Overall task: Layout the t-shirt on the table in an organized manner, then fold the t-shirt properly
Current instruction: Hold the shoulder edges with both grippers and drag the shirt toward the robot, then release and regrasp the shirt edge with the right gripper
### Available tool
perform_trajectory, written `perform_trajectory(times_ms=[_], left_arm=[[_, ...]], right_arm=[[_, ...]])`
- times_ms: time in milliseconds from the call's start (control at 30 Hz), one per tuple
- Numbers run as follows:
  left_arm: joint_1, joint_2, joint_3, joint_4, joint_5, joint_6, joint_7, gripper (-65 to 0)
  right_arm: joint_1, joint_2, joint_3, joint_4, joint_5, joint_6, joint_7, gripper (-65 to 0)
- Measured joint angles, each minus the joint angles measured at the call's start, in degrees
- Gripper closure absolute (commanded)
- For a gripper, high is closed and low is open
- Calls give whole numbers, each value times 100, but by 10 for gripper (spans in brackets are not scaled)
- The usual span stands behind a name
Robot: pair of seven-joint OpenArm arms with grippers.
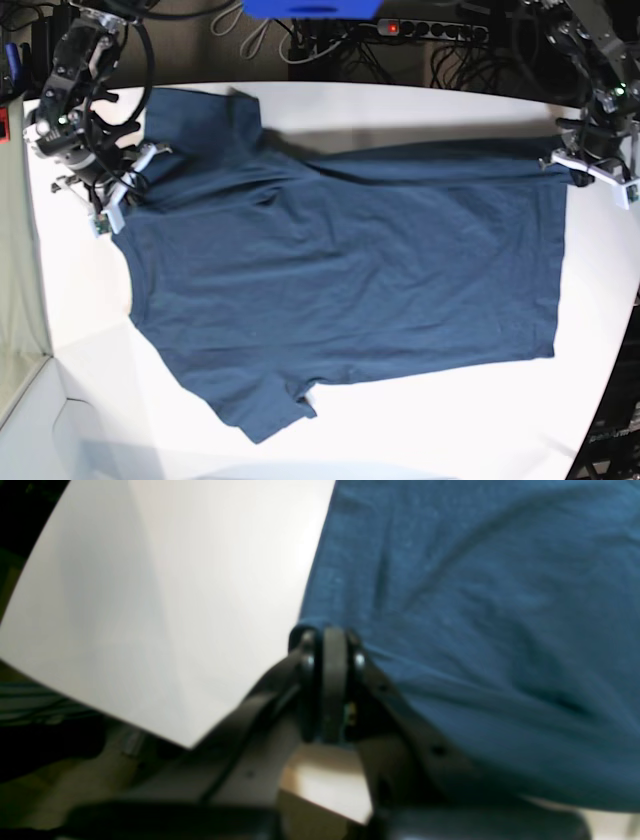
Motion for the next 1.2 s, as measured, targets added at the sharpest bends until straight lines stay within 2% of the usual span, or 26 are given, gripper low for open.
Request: perform_trajectory(times_ms=[300, 400, 467, 567, 767, 867, 1067, 1200], left_arm=[[13, 37, 15, 372, 17, 0, 2, 0], [184, 164, 37, 520, -22, -2, -83, 0], [291, 210, 42, 487, -11, -4, 55, -1], [293, 190, 2, 442, 17, 0, -2, -1], [282, 192, 4, 487, 15, -2, -2, -1], [282, 199, 4, 487, 17, -2, 2, -1], [317, 227, 9, 487, -15, -2, 2, -1], [369, 186, 9, 481, -437, -2, -2, -1]], right_arm=[[-2, 0, -37, -120, 2, 2, 4, 0], [-28, 0, -31, -275, 2, 2, 2, 0], [-35, 15, -26, -339, 0, 2, 2, 0], [-44, 118, -24, -339, -2, 0, 0, 0], [-33, 127, -44, -251, 0, 2, 2, 0], [-35, 125, -55, -254, 0, 2, -7, -70], [-225, 125, -52, -374, -15, 7, -144, -331], [-273, 122, 37, -282, 2, 2, -96, -409]])
